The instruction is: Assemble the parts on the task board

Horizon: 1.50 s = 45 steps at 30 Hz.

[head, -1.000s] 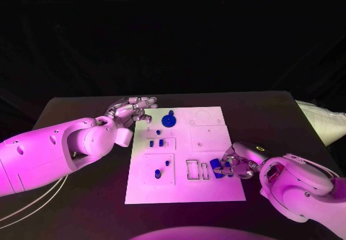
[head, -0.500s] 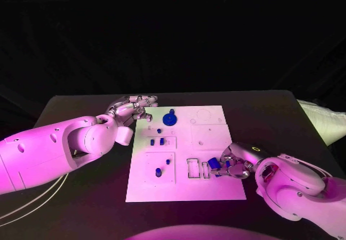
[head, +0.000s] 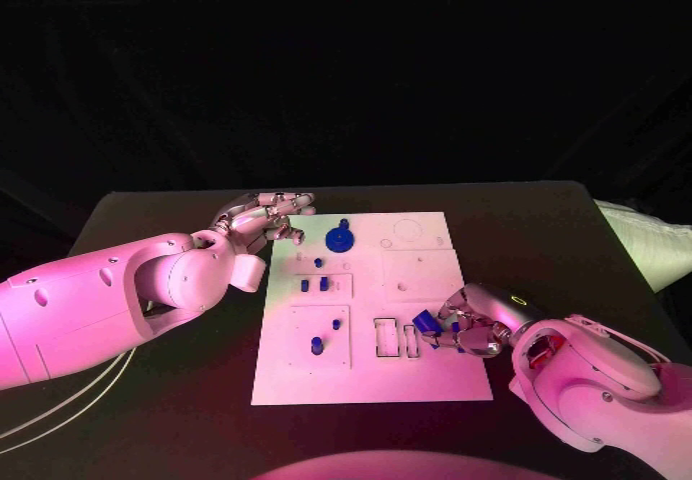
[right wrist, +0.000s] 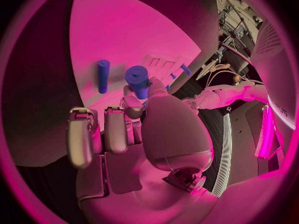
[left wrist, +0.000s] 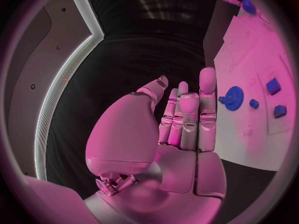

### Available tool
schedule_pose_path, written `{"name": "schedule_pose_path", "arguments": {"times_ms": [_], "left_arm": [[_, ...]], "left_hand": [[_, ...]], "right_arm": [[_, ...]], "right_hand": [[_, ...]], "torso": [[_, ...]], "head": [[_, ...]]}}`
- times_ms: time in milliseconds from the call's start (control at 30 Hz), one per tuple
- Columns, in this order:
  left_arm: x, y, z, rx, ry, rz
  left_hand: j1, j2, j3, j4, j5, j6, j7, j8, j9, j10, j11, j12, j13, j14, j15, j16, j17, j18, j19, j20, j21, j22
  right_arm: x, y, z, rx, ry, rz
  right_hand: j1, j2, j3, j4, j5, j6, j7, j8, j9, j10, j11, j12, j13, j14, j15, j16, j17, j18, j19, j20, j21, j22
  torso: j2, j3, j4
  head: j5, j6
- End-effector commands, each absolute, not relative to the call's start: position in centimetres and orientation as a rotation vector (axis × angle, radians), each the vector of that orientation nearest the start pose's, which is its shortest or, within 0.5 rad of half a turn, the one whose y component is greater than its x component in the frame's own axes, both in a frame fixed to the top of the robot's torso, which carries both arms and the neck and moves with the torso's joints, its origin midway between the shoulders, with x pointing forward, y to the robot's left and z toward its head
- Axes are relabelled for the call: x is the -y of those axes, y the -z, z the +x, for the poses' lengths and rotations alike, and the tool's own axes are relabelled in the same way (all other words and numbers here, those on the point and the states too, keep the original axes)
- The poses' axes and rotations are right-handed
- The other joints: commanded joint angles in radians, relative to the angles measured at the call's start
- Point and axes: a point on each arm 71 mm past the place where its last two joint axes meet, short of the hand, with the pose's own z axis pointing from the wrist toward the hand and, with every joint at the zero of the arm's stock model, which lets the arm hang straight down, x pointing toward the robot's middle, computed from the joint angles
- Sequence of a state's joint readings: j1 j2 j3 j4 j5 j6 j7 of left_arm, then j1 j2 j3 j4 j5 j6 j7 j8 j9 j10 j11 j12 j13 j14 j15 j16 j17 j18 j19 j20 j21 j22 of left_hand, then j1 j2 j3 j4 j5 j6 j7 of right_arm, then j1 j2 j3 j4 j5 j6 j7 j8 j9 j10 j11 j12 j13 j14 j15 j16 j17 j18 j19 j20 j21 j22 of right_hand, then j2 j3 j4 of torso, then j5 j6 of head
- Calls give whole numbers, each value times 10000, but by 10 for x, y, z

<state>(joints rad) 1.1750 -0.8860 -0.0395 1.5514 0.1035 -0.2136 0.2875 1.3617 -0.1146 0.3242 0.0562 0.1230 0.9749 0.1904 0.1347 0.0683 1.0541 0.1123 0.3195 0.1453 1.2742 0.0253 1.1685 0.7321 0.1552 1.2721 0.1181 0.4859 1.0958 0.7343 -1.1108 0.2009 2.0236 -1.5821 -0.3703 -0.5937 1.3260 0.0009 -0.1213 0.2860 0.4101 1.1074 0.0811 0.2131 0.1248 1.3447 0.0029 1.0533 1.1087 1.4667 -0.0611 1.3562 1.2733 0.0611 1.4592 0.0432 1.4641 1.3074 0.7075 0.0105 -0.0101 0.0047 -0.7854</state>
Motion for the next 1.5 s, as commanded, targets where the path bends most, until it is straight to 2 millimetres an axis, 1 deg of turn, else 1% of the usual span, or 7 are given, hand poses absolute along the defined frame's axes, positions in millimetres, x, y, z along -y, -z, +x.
{"name": "schedule_pose_path", "arguments": {"times_ms": [33, 367, 633, 800, 1233, 1300, 1500], "left_arm": [[-215, 196, 476, -15489, 16102, -12886], [-214, 196, 476, -15586, 16140, -12808], [-213, 197, 476, -15634, 16132, -12809], [-212, 197, 476, -15649, 16130, -12792], [-211, 197, 475, -15659, 16168, -12765], [-211, 197, 475, -15655, 16174, -12761], [-210, 197, 475, -15656, 16189, -12754]], "left_hand": [[93, 23, -41, -2, -24, -96, -4, 45, 1, -68, -2, 59, 10, -28, 21, 7, -18, 184, 5, 68, -55, -15], [149, 42, -39, -27, -17, -106, -7, 57, 2, -88, -7, 83, 12, -40, 18, 6, -38, 188, 4, 67, -68, -23], [149, 42, -39, -27, -17, -106, -7, 57, 2, -88, -7, 83, 12, -40, 18, 6, -38, 188, 4, 67, -68, -23], [149, 42, -39, -27, -17, -106, -7, 57, 2, -88, -7, 83, 12, -40, 18, 6, -38, 188, 4, 67, -68, -23], [149, 42, -39, -27, -17, -106, -7, 57, 2, -88, -7, 83, 12, -40, 18, 6, -38, 188, 4, 67, -68, -23], [149, 42, -39, -27, -17, -106, -7, 57, 2, -88, -7, 83, 12, -40, 18, 6, -38, 188, 4, 67, -68, -23], [149, 42, -39, -27, -17, -106, -7, 57, 2, -88, -7, 83, 12, -40, 18, 6, -38, 188, 4, 67, -68, -23]], "right_arm": [[214, 229, 341, -18393, -5505, 3845], [204, 231, 337, -19152, -5809, 3882], [189, 237, 335, -20156, -6042, 3134], [181, 239, 333, -20601, -6161, 2714], [173, 243, 339, -20464, -6138, 2522], [173, 244, 340, -20417, -6111, 2514], [172, 244, 342, -20240, -6059, 2474]], "right_hand": [[-115, 83, -98, 40, 523, 69, -36, 96, 235, 18, -44, -67, 22, 540, -80, 65, 19, -145, 19, -21, 36, 741], [-351, 125, -239, 57, 895, 56, -31, 71, 286, 18, -40, -172, 16, 531, -78, 36, -18, -138, 2, -18, 20, 715], [-625, 95, -429, 63, 748, 70, -30, 66, 330, -26, -31, -349, -75, 501, -68, -66, -144, -110, -66, -9, -49, 601], [-788, 145, -524, 58, 615, 97, -45, 75, 366, 27, -42, -308, -9, 515, -76, -33, -96, -116, -49, -13, -37, 627], [-860, 158, -604, 47, 443, 98, -51, 74, 396, 17, -45, -374, -29, 512, -80, -49, -114, -112, -57, -16, -48, 612], [-949, 166, -687, 49, 192, 94, -51, 73, 422, 7, -44, -421, -40, 509, -79, -61, -127, -109, -67, -16, -60, 596], [-1814, 159, -1265, 52, -2073, 10, -20, 44, 514, -138, -8, -807, -243, 460, -52, -243, -341, -55, -204, 0, -207, 367]], "torso": [[3, -1, 3], [6, -15, 11], [0, -1, 21], [-5, -28, 18], [12, -10, 15], [11, -10, 22], [9, -6, 12]], "head": [[-3, 11], [8, -7], [69, -23], [60, -14], [80, 0], [80, -2], [92, -16]]}}
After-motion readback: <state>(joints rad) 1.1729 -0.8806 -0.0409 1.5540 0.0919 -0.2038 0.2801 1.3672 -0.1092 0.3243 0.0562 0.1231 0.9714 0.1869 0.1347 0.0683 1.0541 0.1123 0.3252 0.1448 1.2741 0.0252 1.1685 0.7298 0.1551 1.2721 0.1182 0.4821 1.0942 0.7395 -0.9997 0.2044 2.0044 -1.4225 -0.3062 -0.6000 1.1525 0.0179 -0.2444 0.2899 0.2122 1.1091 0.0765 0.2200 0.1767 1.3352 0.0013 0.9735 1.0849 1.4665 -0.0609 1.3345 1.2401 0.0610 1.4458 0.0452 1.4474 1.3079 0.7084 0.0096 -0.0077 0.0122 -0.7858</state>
